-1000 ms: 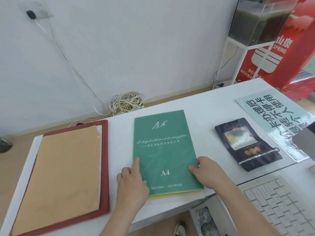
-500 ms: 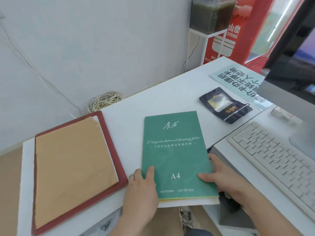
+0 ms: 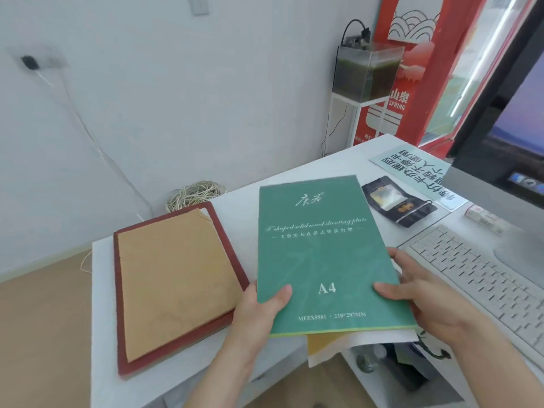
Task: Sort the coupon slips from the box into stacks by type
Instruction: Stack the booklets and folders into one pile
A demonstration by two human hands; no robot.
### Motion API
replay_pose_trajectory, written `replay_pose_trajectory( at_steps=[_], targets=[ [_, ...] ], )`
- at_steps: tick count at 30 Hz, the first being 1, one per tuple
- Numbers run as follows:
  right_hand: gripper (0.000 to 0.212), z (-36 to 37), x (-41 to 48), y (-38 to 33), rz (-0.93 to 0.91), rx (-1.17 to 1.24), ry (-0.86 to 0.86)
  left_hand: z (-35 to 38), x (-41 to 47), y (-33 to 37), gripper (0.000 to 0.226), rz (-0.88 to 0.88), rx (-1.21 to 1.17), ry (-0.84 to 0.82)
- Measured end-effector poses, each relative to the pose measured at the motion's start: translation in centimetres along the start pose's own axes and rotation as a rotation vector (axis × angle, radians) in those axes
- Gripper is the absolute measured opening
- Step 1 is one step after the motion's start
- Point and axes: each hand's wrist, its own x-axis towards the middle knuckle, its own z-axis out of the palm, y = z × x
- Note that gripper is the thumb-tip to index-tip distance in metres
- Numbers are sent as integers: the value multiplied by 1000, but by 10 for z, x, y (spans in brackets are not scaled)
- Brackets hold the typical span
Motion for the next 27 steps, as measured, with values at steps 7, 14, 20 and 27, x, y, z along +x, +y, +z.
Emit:
replay_pose_trajectory(
  at_steps=[7, 14, 20, 27],
  targets=[
    [45, 107, 47, -100, -207, -194, -194, -88, -28, 63, 42, 35, -396, -13],
    [46, 204, 113, -91, -148, -113, -433, -199, -50, 96, 57, 216, -199, 307],
    [51, 213, 165, 10, 196, -213, -322, -214, -8, 24, 35, -50, 10, 534],
    [50, 213, 178, 39, 131, -552, -178, -202, 12, -15, 52, -7, 296, 696]
  ],
)
